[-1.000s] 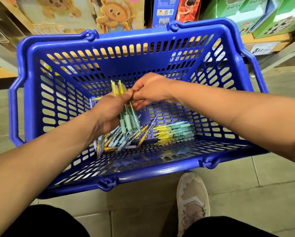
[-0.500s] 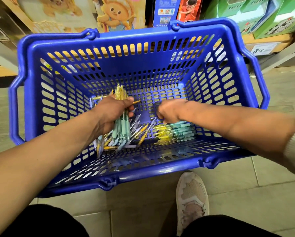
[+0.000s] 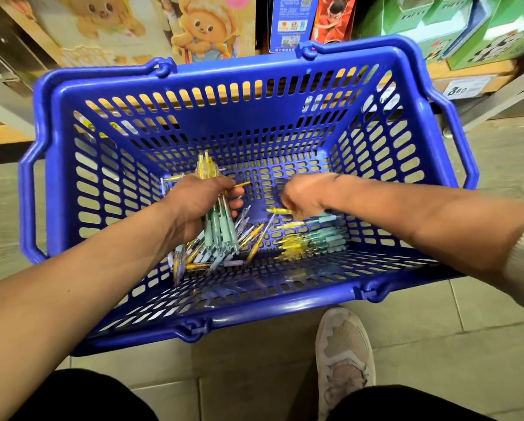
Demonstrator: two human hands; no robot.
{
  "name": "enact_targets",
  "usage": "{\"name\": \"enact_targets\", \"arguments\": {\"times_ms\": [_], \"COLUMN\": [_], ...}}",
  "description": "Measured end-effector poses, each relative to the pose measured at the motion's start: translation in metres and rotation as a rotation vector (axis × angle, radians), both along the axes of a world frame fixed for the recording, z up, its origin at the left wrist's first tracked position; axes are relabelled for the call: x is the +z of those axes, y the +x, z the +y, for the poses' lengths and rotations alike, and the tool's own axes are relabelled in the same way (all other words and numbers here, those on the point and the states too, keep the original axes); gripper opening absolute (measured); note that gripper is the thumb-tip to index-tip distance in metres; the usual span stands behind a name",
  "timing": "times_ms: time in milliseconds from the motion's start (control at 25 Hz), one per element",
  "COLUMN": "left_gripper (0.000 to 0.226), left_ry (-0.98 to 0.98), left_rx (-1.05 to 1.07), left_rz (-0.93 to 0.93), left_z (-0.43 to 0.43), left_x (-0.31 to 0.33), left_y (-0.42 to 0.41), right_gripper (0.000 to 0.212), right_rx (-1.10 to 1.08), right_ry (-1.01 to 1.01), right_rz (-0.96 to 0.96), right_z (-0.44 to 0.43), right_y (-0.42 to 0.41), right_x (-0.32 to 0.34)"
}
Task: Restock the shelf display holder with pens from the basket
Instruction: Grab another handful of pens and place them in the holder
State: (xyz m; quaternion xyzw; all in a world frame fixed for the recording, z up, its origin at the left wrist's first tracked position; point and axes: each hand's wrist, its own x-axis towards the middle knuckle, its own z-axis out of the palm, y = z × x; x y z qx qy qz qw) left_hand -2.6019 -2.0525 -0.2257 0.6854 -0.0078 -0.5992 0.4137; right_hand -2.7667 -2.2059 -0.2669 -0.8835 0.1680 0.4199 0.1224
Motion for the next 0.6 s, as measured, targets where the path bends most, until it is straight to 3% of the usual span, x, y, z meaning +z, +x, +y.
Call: {"name": "enact_targets", "arguments": {"times_ms": [280, 600], "left_gripper": [0.040, 0.058], "left_ry": [-0.051, -0.019], "left_rx": [0.135, 0.078], "left_rz": [0.046, -0.066], "left_z": [-0.002, -0.003], "left_x": [0.005, 0.005], "left_y": [-0.003, -0.003], "right_gripper": [0.015, 0.014], "right_rx": [-0.725, -0.958], "right_ry": [0.584, 0.877], "right_rz": [-0.361, -0.472], "right_z": [0.011, 0.019], "right_y": [0.061, 0.060], "right_x": [0.036, 0.025]}}
